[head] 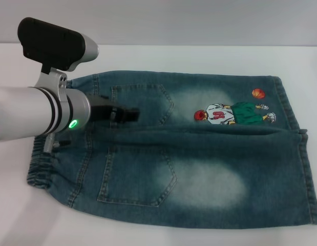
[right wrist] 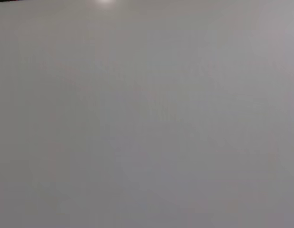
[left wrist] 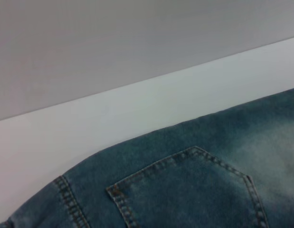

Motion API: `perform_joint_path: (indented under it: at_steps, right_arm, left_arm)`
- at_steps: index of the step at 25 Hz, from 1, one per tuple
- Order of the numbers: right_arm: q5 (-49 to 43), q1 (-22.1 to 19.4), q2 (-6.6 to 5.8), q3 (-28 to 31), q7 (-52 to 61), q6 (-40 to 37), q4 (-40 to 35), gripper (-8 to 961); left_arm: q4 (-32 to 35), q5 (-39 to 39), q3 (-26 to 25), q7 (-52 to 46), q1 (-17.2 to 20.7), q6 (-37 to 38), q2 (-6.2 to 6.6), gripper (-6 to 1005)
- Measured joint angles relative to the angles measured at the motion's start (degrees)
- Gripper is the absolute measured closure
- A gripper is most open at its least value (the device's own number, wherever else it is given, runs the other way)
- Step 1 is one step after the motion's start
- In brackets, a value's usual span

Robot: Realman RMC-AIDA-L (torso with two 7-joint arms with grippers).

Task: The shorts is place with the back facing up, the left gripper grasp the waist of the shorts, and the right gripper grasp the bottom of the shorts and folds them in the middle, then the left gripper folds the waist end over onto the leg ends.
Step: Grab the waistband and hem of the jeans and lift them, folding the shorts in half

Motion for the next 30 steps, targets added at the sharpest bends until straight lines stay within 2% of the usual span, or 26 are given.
perform_joint_path:
  at_steps: [9,12,16,18,21,30]
  right_arm:
    - [1.1,2.4,0.19,-1.3,0.3,-32.8,-7.5,206]
    - [2.9,2.8,0.18,-3.9,0.3,-46.0,-12.2,207]
    - [3.9,3.7,0.24,-5.1,0.3,-58.0,-15.0,208]
    - [3.9,4.5,0.26,-4.2,0.4,-62.1,-14.8,208]
    - [3.9,4.9,0.27,-2.7,0.4,-64.1,-14.7,210]
    - [4.0,7.7,0.27,7.4,0.4,-70.9,-11.0,213]
  left_arm:
    - [0.9,0.0,0.0,-0.8,-0.3,0.8,-0.06,188]
    - [1.1,0.0,0.0,-0.9,-0.3,1.3,-0.07,188]
    - [1.3,0.0,0.1,-1.0,-0.1,1.8,-0.07,189]
    - [1.4,0.0,0.4,-1.0,0.0,2.2,-0.07,189]
    - [1.3,0.0,0.6,-1.0,0.1,2.4,-0.07,189]
    - [1.2,0.0,1.2,-1.0,-0.2,2.8,-0.07,190]
